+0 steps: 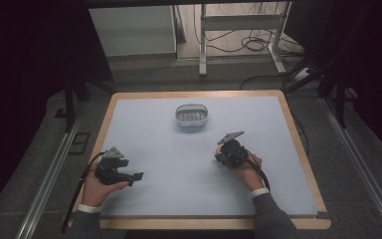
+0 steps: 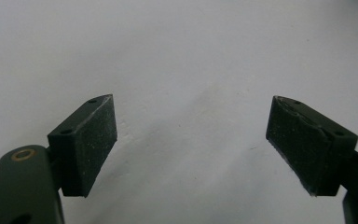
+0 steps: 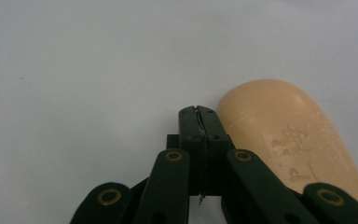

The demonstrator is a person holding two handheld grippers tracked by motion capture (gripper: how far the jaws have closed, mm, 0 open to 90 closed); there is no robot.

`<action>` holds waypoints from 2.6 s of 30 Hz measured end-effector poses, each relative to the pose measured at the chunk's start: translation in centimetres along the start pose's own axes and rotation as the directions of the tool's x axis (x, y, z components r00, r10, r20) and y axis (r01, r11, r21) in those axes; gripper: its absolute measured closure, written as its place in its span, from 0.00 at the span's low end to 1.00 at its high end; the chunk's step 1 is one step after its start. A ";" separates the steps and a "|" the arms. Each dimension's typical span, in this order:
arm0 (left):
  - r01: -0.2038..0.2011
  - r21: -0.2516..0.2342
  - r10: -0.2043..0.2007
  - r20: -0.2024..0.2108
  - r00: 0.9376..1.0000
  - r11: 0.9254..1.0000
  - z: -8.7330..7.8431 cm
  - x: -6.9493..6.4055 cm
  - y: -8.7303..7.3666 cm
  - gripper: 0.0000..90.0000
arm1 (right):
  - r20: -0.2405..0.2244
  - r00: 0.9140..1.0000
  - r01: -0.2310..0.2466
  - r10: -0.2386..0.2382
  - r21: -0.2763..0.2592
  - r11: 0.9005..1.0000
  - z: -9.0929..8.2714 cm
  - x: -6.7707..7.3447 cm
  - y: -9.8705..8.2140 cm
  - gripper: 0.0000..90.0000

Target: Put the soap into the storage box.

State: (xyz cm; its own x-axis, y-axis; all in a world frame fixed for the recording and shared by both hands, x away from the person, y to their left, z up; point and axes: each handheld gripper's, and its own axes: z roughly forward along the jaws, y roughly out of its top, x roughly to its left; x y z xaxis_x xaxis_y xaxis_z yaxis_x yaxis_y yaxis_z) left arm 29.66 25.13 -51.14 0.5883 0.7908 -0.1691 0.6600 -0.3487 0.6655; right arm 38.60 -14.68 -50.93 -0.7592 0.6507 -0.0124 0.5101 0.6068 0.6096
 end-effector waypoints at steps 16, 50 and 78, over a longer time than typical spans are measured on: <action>-0.003 -0.011 0.004 0.008 1.000 1.000 0.0 -0.2 0.0 0.19 | 0.002 1.000 -0.009 0.009 -0.048 0.999 -4.2 -2.4 0.9 0.72; -0.019 0.018 0.019 0.009 1.000 1.000 0.5 -0.2 0.0 0.18 | -0.023 1.000 0.003 0.001 0.177 0.984 -1.0 -4.8 1.2 0.27; -0.021 0.027 0.021 0.011 1.000 0.999 0.8 -0.3 0.0 0.18 | -0.009 0.997 0.077 -0.078 0.279 0.957 0.4 -4.5 1.7 0.35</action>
State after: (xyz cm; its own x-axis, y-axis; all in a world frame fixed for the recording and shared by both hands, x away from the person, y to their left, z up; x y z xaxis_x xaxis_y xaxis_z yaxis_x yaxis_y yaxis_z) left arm 29.83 24.50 -51.64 0.6068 0.7778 -0.1635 0.6601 -0.3787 0.6487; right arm 43.09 -16.37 -50.16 -0.8000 0.5976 -0.0531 0.5425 0.7585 0.3611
